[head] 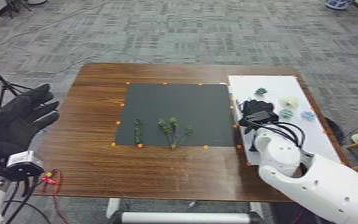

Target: Arrange flowers

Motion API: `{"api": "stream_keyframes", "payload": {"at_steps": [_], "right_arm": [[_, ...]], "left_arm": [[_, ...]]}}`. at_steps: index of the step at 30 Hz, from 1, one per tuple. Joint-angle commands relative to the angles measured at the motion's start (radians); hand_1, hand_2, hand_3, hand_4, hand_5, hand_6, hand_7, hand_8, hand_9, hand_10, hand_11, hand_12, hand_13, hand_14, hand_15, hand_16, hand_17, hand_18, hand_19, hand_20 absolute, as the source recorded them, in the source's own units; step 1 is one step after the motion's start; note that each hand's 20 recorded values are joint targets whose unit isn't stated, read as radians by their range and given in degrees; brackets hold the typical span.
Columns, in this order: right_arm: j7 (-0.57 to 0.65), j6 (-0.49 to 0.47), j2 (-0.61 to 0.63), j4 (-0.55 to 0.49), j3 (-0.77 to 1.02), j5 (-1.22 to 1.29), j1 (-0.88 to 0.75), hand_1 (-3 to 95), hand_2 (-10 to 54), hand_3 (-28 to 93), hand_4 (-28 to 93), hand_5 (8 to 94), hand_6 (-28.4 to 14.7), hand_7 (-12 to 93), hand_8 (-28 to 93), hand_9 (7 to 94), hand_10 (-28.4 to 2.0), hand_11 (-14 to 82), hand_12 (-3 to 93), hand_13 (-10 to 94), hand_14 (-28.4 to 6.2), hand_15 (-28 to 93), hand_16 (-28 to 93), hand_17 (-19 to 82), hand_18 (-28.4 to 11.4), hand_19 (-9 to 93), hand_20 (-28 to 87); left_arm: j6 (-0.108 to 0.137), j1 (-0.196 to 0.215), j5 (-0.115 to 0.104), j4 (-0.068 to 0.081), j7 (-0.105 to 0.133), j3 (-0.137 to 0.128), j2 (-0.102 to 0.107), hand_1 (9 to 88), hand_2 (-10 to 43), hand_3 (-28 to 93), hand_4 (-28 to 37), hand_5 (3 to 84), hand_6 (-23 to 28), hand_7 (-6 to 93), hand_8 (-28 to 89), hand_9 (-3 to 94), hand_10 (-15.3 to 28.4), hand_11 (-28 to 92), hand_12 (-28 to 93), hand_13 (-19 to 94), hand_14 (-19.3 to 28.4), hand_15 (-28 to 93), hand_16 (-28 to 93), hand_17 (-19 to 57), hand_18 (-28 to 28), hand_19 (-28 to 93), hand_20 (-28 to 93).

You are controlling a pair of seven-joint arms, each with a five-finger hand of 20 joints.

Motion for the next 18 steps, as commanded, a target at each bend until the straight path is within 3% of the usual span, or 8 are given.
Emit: {"api": "stream_keyframes", "payload": {"at_steps": [1,7,18], "right_arm": [[-0.065,0.098,-0.022,-0.046,-0.017,0.021,-0.033,44.3,-9.5,81,-28,74.6,-0.2,54,17,72.3,-11.4,67.6,61.9,65,-13.7,86,56,35,-24.5,93,58],[-0.134,0.122,-0.024,-0.107,-0.004,0.052,-0.063,44.3,-9.5,81,-28,75.1,-0.3,54,18,72.8,-11.1,67.8,62.7,66,-13.3,86,56,36,-24.5,93,59],[-0.315,0.015,-0.034,-0.149,0.033,0.049,-0.160,44.1,-9.5,81,-28,74.7,-0.3,54,19,72.9,-10.6,67.9,63.8,66,-13.2,87,57,36,-24.3,93,60]], "left_arm": [[0.008,0.008,-0.008,-0.009,0.003,-0.002,-0.007,24.2,-3.8,69,-26.2,26.9,2.8,21.7,-10,18.6,10.2,26,21,10,13.1,48,-4,-10.2,19.2,40,12],[0.006,0.002,-0.006,-0.007,0.001,0.001,-0.007,24.2,-3.7,69,-26.3,26.9,2.8,21.7,-10,18.6,10.2,26,21,10,13.0,48,-4,-10.2,19.2,40,12],[0.006,0.005,-0.006,-0.008,-0.002,-0.002,-0.011,24.0,-3.7,69,-26.3,27.0,2.9,21.7,-10,18.7,10.2,26,21,10,13.0,48,-4,-10.2,19.2,40,12]]}}
